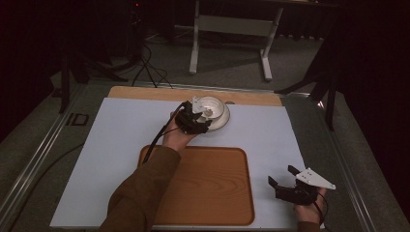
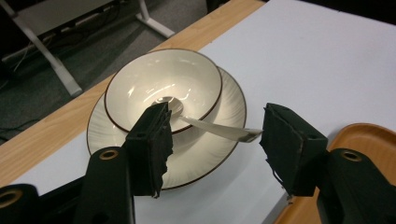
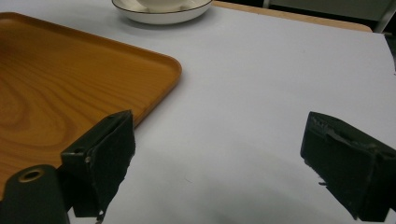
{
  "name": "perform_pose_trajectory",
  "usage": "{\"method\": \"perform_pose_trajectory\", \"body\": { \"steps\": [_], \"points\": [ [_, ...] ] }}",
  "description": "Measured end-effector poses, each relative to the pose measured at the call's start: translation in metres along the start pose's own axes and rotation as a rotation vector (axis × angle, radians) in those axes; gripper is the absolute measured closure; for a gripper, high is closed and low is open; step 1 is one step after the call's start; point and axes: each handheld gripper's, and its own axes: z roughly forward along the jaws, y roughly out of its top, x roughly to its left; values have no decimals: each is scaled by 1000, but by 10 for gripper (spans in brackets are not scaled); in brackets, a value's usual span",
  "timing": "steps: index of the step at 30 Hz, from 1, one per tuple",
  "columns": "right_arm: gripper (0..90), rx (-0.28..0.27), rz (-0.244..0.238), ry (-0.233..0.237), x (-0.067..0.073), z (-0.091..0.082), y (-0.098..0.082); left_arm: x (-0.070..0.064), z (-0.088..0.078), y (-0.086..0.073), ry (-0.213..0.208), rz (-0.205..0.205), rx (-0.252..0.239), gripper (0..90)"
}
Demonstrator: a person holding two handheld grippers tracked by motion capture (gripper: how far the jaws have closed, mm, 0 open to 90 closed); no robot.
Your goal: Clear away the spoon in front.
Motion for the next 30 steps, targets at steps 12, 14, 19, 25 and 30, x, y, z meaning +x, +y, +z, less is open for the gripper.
{"method": "perform_pose_trajectory", "body": {
  "steps": [12,14,19,25,30],
  "points": [
    [101,2,1,3,1,0,0,2,3,-5,32,73,51,496],
    [101,1,-1,3,1,0,0,0,4,-5,33,79,51,512],
    [101,0,0,5,0,0,0,-1,13,-6,44,109,78,566],
    [101,-4,0,5,0,0,0,-2,18,-1,47,137,92,673],
    [101,-5,3,5,0,0,0,-3,19,0,53,161,113,771]
  ]
}}
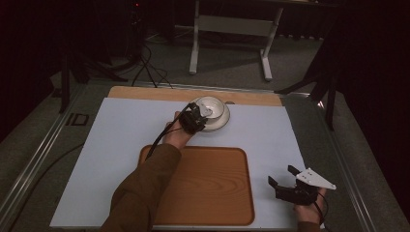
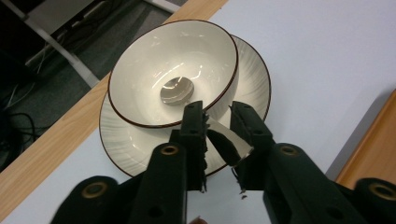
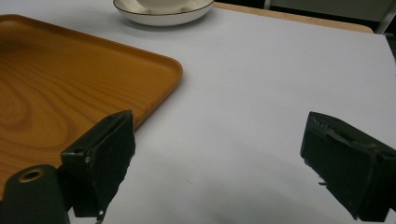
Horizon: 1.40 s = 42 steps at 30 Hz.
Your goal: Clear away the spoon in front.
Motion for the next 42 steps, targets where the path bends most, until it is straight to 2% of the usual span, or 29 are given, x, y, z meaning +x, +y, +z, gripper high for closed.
{"method": "perform_pose_trajectory", "body": {
  "steps": [6,9,13,21,29,42],
  "points": [
    [101,-1,0,0,0,0,0,1,-1,-1,6,0,18,850],
    [101,0,0,1,0,0,0,3,-2,-1,8,-14,12,878],
    [101,-1,-1,0,0,0,0,2,-4,0,20,-15,3,886],
    [101,-4,0,0,0,0,0,3,-10,1,12,-22,-13,888],
    [101,-6,-4,-3,0,0,0,6,-22,3,17,-33,-39,888],
    [101,-10,-4,-4,0,0,0,7,-37,6,21,-23,-65,888]
  ]
}}
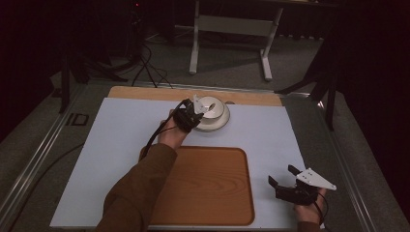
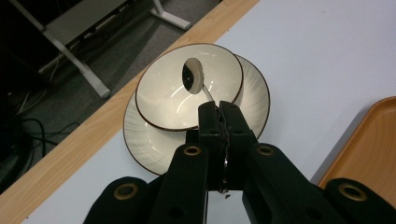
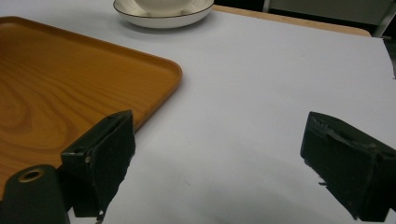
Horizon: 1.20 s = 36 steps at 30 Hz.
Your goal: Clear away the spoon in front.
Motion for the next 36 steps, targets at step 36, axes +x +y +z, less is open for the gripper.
{"method": "perform_pose_trajectory", "body": {
  "steps": [36],
  "points": [
    [101,-5,0,-2,1,-1,0,21,-56,-22,45,-67,-62,888]
  ]
}}
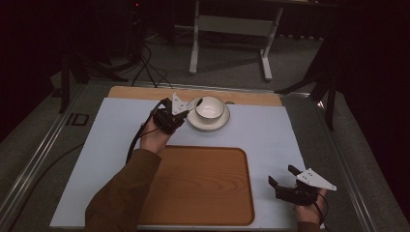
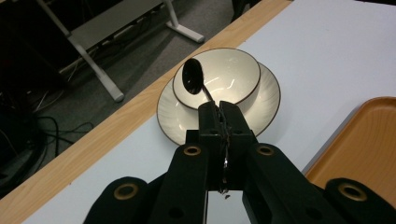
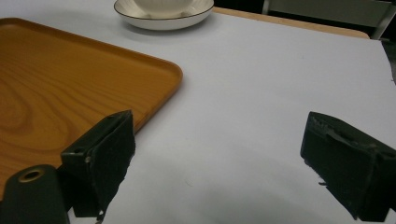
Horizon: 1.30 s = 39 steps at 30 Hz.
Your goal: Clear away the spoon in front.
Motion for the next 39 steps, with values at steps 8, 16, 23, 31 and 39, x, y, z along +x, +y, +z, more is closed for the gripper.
{"method": "perform_pose_trajectory", "body": {
  "steps": [8,16,23,31,39],
  "points": [
    [101,-3,1,-1,0,0,0,2,-9,-9,8,-2,-2,888],
    [101,-3,0,-2,0,-1,0,9,-18,-21,21,-25,2,888],
    [101,-1,-3,-1,1,0,0,14,-27,-29,32,-45,-3,888],
    [101,-3,-5,-1,0,-1,0,17,-37,-37,43,-64,-11,888],
    [101,-6,-4,-1,0,-1,0,22,-43,-48,57,-90,-8,888]
  ]
}}
